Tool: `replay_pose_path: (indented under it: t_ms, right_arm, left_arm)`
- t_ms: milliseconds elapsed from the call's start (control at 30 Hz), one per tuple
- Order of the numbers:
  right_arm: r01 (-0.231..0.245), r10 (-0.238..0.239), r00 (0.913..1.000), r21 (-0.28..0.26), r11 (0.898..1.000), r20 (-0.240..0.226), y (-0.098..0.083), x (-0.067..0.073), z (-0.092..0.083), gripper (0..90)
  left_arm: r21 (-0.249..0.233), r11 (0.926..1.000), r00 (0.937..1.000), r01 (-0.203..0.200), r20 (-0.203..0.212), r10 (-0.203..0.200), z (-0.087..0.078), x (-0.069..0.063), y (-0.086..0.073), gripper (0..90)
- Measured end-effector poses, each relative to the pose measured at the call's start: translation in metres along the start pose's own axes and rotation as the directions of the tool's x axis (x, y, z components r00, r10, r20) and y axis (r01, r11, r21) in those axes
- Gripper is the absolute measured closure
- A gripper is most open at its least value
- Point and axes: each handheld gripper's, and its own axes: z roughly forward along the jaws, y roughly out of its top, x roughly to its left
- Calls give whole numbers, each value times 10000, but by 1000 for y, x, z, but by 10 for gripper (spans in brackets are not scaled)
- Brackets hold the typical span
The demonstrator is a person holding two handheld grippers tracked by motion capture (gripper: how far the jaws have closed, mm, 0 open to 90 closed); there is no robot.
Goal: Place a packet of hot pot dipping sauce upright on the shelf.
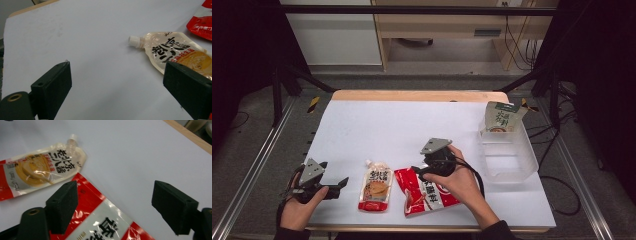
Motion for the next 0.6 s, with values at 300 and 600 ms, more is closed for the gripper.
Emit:
replay_pose_path:
  t_ms: [300,600]
  right_arm:
    - [20,8,9956,298,9996,-933,17,36,44,457]
    - [-138,231,9953,987,9950,-937,26,45,87,585]
  left_arm:
    - [52,9999,9999,-127,-13,127,3,-1,1,80]
    - [137,9997,9997,-198,-130,200,1,0,-2,80]
